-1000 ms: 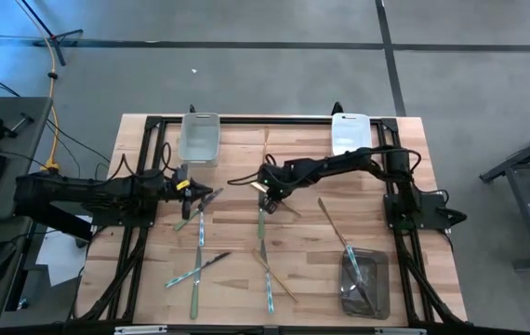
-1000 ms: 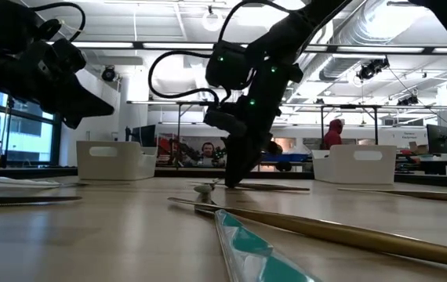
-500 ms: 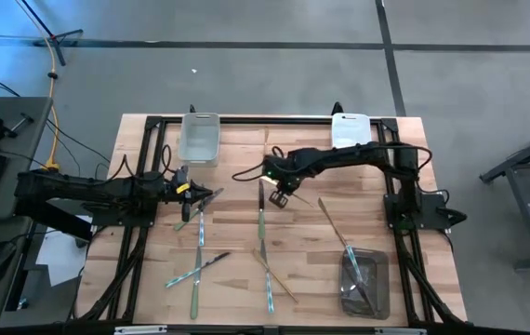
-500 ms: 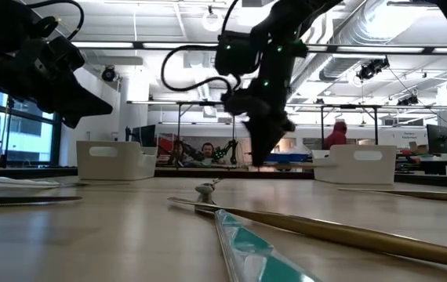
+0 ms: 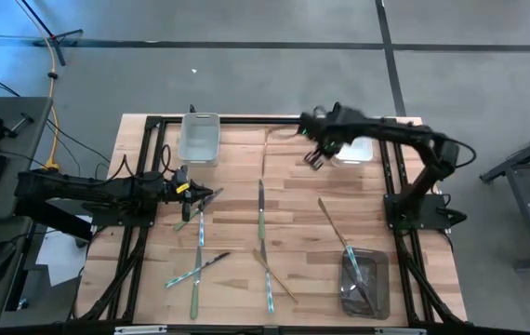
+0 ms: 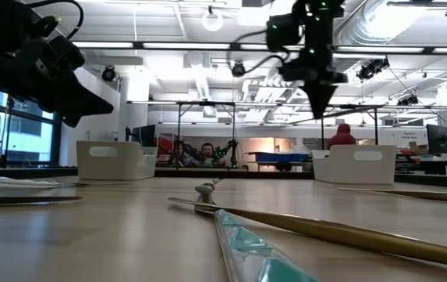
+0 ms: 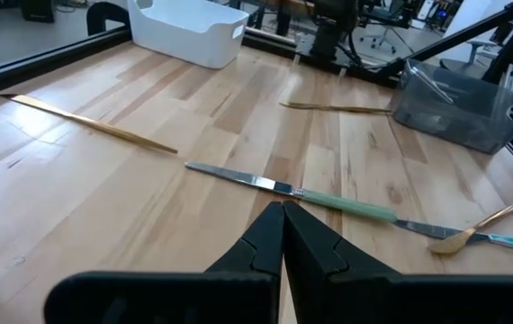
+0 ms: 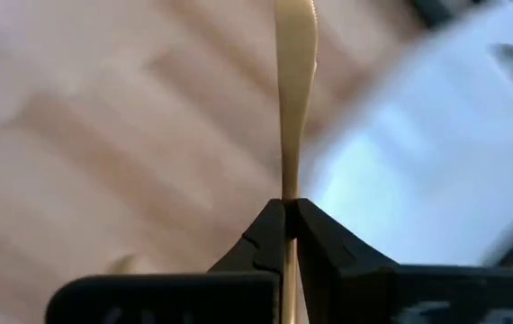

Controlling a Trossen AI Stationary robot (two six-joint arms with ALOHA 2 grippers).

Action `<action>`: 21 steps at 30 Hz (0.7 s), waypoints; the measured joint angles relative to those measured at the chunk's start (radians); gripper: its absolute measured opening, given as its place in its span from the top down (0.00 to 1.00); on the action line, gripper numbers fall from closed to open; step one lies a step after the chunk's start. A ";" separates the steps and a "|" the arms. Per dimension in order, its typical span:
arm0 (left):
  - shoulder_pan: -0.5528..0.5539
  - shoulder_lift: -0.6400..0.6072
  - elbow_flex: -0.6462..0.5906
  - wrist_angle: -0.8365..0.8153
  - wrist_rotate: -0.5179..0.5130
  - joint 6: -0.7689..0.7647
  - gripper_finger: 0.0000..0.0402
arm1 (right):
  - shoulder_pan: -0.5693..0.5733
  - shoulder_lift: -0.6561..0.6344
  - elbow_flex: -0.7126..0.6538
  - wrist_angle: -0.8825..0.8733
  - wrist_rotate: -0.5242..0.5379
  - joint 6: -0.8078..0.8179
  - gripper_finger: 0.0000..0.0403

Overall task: Sort silverware by color (type)
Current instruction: Put the middle yellow knife into the white bin

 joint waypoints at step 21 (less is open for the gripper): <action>0.000 0.000 0.000 -0.004 -0.010 -0.023 1.00 | -0.428 0.001 -0.237 0.263 -0.068 -0.251 1.00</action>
